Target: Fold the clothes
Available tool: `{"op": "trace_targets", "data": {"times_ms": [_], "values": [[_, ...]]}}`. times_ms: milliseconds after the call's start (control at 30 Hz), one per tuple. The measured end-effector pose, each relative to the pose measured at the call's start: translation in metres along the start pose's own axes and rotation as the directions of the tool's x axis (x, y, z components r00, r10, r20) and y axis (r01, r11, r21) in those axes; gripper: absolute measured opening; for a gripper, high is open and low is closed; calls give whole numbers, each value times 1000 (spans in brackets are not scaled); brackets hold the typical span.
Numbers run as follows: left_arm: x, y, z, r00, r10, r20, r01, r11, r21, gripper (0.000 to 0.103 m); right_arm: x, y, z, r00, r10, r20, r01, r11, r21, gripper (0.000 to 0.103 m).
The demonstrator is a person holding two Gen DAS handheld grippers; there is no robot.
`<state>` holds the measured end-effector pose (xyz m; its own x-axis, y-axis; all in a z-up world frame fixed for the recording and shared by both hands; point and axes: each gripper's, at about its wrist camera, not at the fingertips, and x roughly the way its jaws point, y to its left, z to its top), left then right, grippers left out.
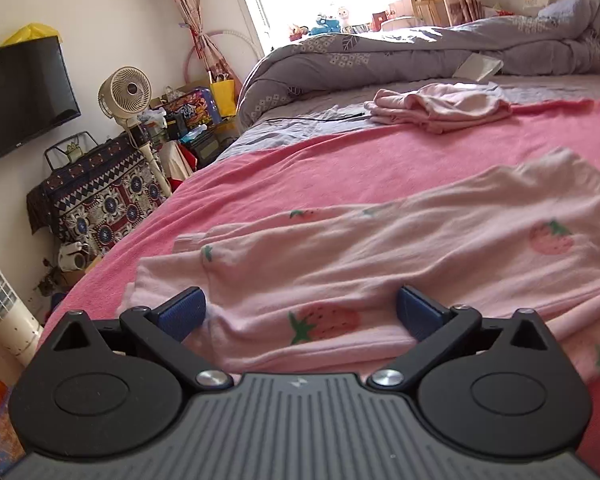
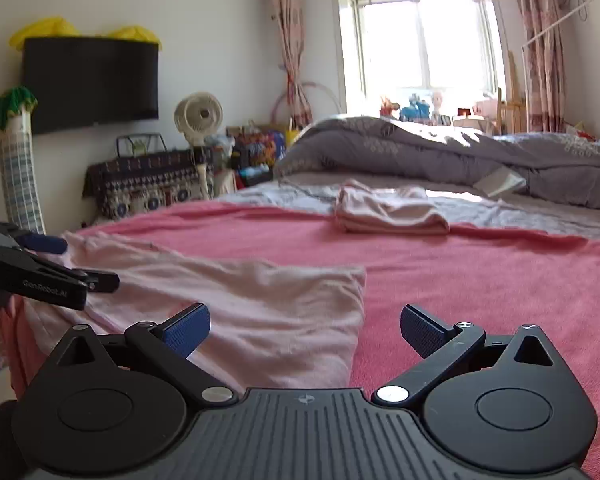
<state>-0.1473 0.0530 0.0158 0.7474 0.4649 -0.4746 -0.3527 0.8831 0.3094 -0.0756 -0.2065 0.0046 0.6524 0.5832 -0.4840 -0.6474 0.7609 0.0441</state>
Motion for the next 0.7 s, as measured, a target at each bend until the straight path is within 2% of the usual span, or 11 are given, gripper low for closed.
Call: {"op": "trace_targets", "data": {"times_ms": [67,133,167,267,333,400,433,467,567,633,700], "values": [[-11,22,-3,1000,6,17,-5,998,-67,103,-5,-10,-17,997,34,71,-40,996,77,103],[-31,41,4,996,54,71,-44,990,-135,101,-13,-18,-16,994,71,82,-79,991,109,103],[-42,47,9,992,25,123,-5,988,-157,101,-17,-25,-15,988,117,99,-133,975,178,103],[-51,46,19,966,-148,212,181,972,-147,103,-29,-46,-14,951,252,178,-303,872,384,103],[-32,25,16,975,-164,148,176,982,-72,103,-33,-59,-17,928,303,216,-371,786,494,102],[0,0,4,993,-115,34,114,993,36,103,-35,-67,-18,925,313,217,-380,734,562,97],[10,-6,-7,993,-107,40,105,993,57,103,-38,-71,-19,929,307,204,-368,720,589,93],[9,-1,-12,989,-125,79,124,992,19,103,-40,-75,-19,933,304,194,-358,706,611,90],[-5,15,-2,983,-172,56,176,981,-78,102,-47,-83,-24,933,307,185,-352,680,643,88],[-23,20,8,967,-223,125,234,969,-84,102,-47,-82,-25,936,306,174,-343,689,638,88],[-34,21,16,929,-317,190,332,942,-52,103,-37,-76,-18,940,301,159,-332,709,622,90]]}}
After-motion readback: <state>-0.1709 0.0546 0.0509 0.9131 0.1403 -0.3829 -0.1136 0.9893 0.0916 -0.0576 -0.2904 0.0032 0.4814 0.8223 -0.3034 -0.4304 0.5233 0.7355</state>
